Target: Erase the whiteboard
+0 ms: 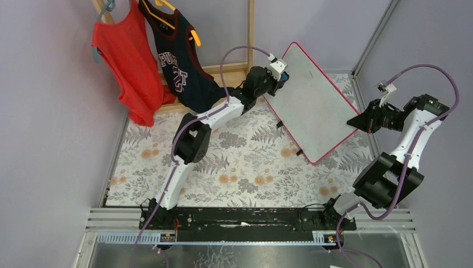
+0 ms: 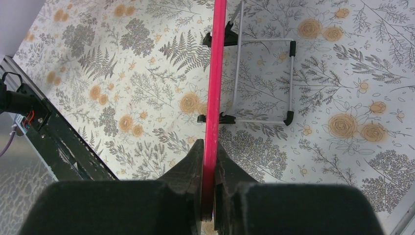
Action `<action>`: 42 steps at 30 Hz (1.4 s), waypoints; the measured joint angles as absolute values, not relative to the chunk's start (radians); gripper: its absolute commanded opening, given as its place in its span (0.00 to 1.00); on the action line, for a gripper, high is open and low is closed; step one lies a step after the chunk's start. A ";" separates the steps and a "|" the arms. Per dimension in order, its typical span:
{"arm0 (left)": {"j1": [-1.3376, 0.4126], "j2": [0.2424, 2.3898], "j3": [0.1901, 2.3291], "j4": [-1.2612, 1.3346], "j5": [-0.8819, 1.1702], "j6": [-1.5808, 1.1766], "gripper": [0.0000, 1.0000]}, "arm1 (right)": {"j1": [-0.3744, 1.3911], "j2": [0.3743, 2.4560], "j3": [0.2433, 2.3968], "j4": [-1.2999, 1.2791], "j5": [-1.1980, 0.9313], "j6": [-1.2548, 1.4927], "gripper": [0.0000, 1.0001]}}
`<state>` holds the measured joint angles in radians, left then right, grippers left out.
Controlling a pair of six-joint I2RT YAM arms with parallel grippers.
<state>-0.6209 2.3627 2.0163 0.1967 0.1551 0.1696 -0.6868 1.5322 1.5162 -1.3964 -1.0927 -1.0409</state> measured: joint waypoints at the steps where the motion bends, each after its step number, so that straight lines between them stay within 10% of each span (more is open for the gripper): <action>1: -0.621 2.364 2.022 0.190 0.151 0.170 0.02 | -0.687 1.532 1.516 -1.396 -1.093 -1.041 0.00; 42: -0.605 2.440 2.160 0.077 0.015 0.052 0.03 | -0.680 1.528 1.514 -1.386 -1.090 -1.023 0.00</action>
